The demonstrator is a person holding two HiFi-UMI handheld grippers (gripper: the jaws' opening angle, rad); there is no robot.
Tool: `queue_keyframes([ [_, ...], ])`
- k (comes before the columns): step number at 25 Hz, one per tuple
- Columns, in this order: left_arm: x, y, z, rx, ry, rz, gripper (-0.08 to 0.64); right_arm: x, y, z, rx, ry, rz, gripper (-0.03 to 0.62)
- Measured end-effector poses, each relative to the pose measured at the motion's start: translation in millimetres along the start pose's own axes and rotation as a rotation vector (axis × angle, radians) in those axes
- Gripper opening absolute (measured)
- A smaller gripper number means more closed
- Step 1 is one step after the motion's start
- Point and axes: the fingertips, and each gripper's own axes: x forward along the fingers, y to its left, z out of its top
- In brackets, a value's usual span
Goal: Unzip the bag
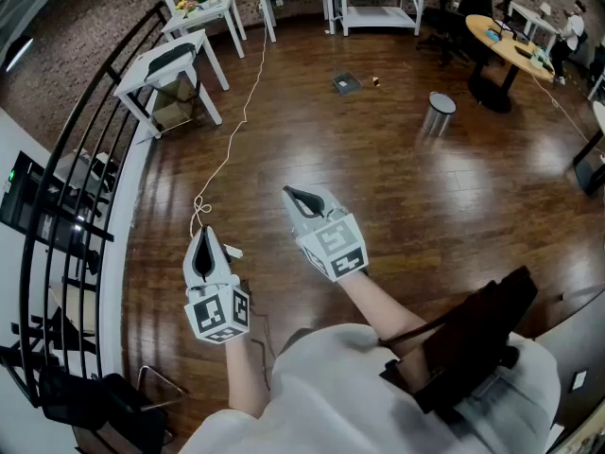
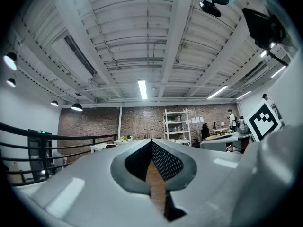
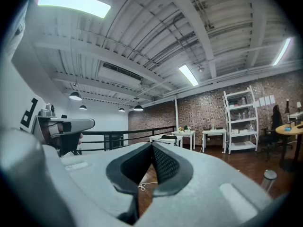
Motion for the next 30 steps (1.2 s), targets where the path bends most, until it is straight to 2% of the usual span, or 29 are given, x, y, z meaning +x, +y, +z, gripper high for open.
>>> queue_keyframes([
  [3,23,-6,-15,-0.01,0.008,-0.046,0.017,11,-17,-13,0.022,0.016,-0.02,-0.009],
  [6,56,10,-27,-0.023,0.021,-0.063,0.017,48,-21,-18,0.024,0.028,-0.009,-0.009],
  [13,175,94,-47,-0.038,0.01,-0.038,0.017,192,-38,-9,-0.006,0.025,0.044,-0.009],
  [20,321,189,-15,-0.039,-0.037,-0.07,0.017,366,-47,45,-0.012,0.004,0.069,-0.009],
  [24,386,250,-15,-0.056,-0.031,-0.065,0.017,446,-52,59,-0.01,0.018,0.061,-0.009],
  [27,429,275,-23,-0.077,-0.004,-0.071,0.017,497,-73,68,-0.002,0.031,0.038,-0.009],
  [30,468,287,-34,-0.089,0.022,-0.048,0.017,541,-101,71,0.003,0.034,0.056,-0.009],
])
